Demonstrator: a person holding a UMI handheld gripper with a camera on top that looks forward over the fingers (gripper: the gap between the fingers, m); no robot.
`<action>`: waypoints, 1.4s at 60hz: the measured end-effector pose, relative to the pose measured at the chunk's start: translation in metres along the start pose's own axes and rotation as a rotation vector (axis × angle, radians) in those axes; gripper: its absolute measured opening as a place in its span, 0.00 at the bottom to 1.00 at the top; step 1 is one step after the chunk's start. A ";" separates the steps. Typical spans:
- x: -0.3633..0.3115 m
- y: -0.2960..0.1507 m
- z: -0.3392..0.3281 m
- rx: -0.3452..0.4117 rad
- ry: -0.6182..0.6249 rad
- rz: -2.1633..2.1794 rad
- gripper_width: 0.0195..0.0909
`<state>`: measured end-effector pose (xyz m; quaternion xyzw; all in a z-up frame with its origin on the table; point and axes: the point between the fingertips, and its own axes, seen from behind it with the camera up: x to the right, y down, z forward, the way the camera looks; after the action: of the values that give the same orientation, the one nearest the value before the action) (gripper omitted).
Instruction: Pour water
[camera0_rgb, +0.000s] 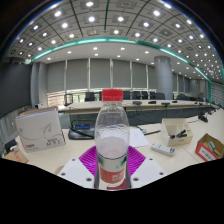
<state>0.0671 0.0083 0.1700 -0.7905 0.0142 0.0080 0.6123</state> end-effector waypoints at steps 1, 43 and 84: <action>0.008 0.016 0.017 -0.007 0.003 -0.014 0.22; 0.028 0.074 -0.010 -0.196 0.015 -0.025 0.94; -0.074 -0.008 -0.304 -0.280 0.037 -0.088 0.93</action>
<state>-0.0082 -0.2832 0.2563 -0.8680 -0.0102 -0.0316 0.4955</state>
